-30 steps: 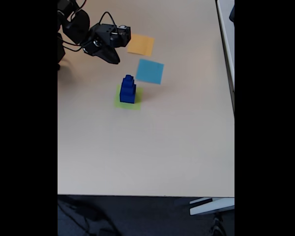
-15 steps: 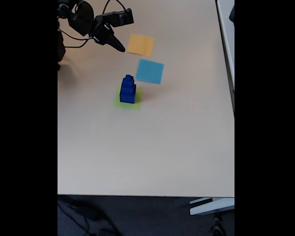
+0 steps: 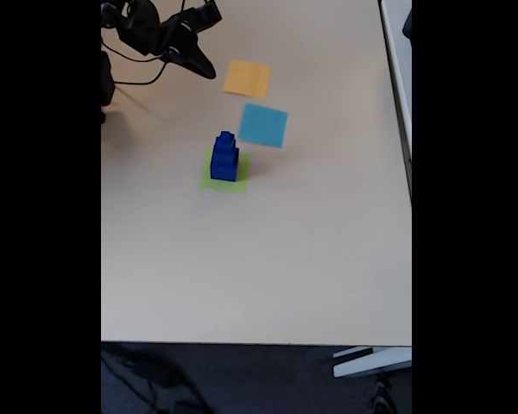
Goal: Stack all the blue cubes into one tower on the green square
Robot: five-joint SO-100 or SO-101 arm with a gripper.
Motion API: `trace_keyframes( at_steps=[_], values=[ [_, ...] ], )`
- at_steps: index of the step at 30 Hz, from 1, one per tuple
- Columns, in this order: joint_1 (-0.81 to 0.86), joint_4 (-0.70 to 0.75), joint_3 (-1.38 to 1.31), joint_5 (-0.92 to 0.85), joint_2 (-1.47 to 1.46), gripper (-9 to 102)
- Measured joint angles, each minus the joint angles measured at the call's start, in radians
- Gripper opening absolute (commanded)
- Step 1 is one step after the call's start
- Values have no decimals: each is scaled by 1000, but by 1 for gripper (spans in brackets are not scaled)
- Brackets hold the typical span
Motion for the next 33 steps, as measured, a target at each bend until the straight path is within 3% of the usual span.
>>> trace_keyframes(
  at_steps=[7,29,33],
  values=[
    [-52,0,51,-160,29,0],
    [-149,-60,557,-192,514,0],
    [-143,-69,658,-282,647,0]
  ],
)
